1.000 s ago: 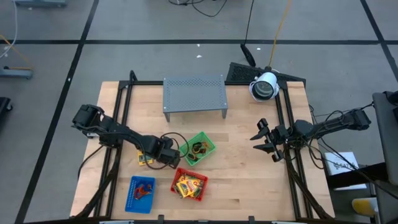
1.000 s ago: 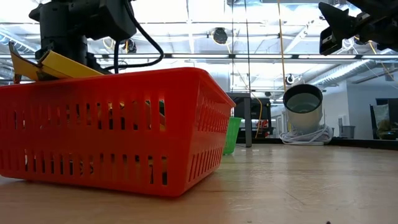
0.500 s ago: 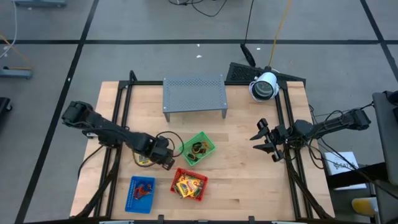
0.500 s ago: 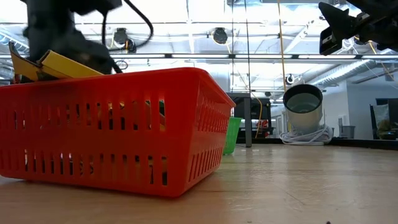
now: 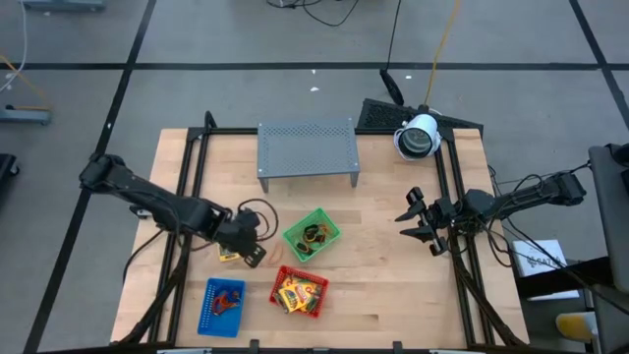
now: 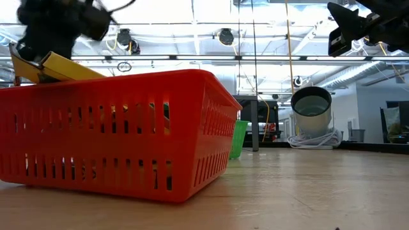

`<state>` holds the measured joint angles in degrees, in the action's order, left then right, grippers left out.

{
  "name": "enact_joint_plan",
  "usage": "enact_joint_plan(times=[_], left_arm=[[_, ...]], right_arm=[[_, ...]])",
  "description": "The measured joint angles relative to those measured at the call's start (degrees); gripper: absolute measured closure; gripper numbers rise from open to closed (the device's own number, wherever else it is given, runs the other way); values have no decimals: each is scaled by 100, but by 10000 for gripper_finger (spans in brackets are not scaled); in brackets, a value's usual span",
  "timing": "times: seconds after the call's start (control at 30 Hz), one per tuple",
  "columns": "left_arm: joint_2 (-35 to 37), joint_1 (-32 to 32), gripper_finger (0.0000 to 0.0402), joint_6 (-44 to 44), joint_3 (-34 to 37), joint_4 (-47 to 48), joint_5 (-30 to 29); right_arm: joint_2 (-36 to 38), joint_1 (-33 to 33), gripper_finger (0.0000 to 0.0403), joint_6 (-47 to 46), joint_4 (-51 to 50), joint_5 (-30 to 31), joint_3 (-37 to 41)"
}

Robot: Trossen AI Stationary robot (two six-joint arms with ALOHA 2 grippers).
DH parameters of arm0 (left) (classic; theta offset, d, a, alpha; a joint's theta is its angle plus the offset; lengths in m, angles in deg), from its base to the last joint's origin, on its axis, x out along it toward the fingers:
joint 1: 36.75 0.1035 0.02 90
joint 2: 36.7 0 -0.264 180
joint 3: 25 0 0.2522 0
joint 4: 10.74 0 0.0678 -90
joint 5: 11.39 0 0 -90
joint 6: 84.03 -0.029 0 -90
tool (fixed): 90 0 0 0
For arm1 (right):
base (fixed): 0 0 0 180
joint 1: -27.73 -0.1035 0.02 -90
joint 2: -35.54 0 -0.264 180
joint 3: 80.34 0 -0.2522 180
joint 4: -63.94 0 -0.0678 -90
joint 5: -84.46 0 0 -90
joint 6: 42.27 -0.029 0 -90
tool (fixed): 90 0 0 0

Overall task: Pick & Place Office Desk Supplies
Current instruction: Put the red rubber band into the green basket

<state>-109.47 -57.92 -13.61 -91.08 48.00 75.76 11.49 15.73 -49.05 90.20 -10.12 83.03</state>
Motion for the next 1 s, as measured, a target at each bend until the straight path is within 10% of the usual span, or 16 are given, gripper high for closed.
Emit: enact_joint_plan(times=[0.63, 1.0], left_arm=[[-1422, 1058, 400, -3227, -2602, -173, -444], [-2578, 1370, 398, -3641, -2784, -221, 154]], right_arm=[[0, -1, 261, 1, 2, 0, 1], [0, 0, 261, 1, 1, 0, 0]])
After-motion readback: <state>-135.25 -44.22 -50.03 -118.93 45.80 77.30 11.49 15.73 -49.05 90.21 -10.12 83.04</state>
